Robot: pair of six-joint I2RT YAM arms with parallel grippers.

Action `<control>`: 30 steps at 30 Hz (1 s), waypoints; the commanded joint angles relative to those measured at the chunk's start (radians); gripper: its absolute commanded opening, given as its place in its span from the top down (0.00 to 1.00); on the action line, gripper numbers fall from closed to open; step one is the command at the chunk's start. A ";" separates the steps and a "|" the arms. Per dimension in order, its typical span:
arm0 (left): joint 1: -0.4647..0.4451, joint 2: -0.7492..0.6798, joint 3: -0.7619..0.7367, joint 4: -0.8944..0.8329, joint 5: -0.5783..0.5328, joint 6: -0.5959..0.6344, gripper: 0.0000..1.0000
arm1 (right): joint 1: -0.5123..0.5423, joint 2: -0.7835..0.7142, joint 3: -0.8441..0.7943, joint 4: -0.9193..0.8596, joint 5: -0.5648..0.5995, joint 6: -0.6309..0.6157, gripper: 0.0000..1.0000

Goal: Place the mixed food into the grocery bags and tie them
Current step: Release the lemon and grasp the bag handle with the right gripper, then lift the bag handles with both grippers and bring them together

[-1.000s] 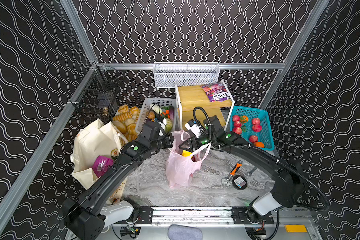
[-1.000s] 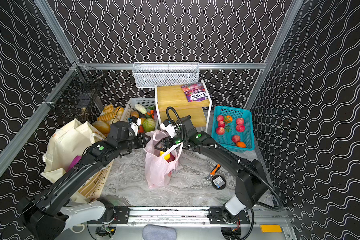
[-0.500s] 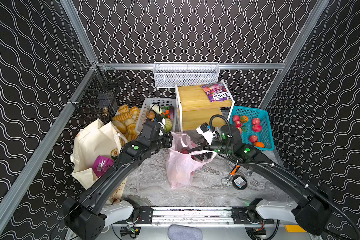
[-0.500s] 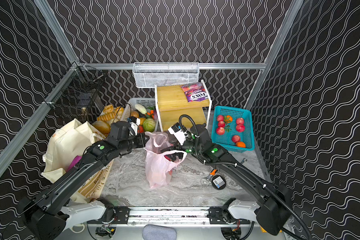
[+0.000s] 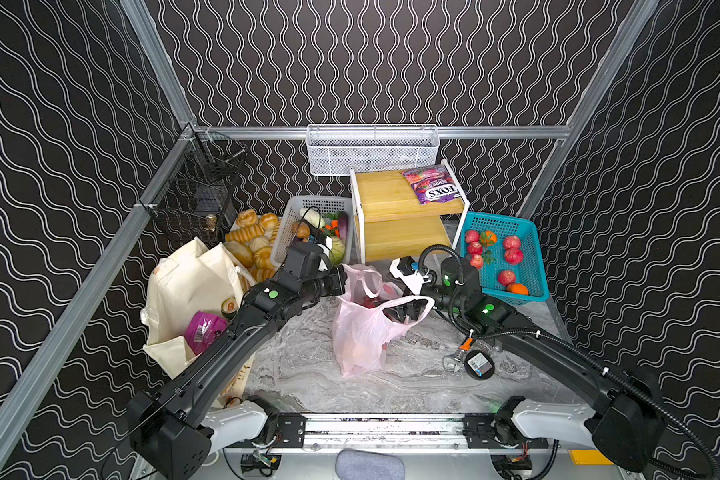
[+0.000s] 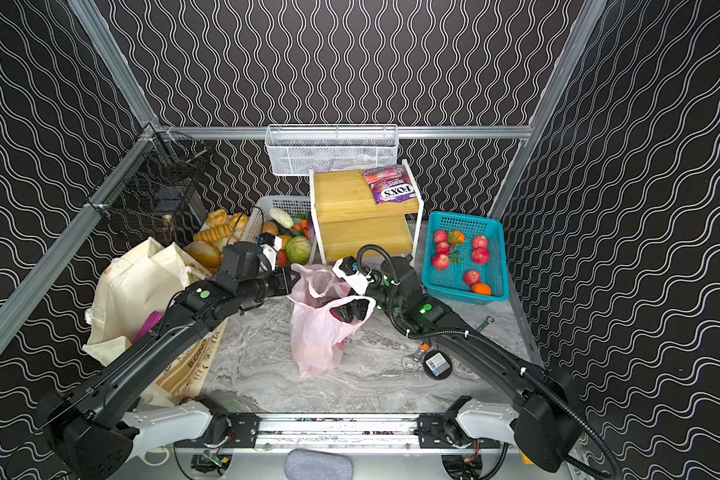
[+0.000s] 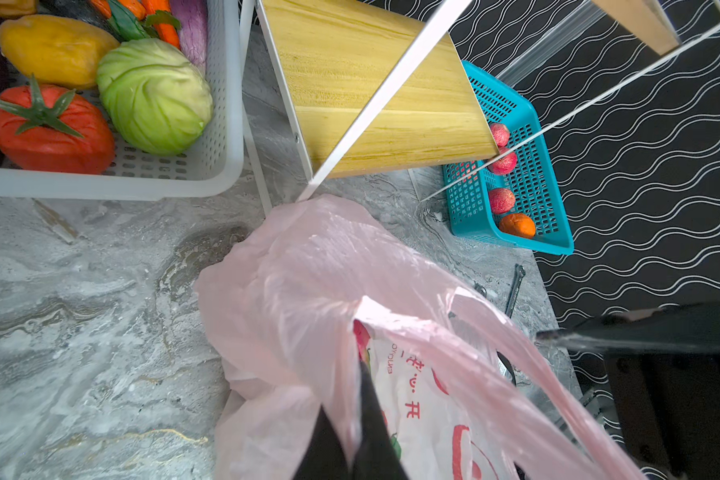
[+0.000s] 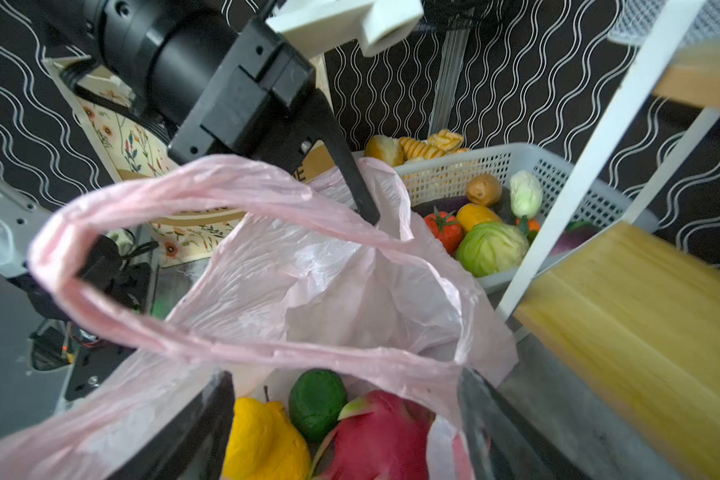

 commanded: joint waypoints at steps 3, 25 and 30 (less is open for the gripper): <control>0.003 -0.003 0.005 0.015 0.025 0.013 1.00 | 0.011 0.031 -0.001 0.132 -0.018 -0.165 0.17; 0.003 -0.065 0.072 0.000 0.023 0.326 0.50 | 0.007 0.067 -0.019 0.315 -0.023 0.019 0.98; 0.002 -0.110 0.054 0.035 0.073 0.481 0.43 | 0.003 0.074 -0.016 0.313 -0.037 0.014 0.97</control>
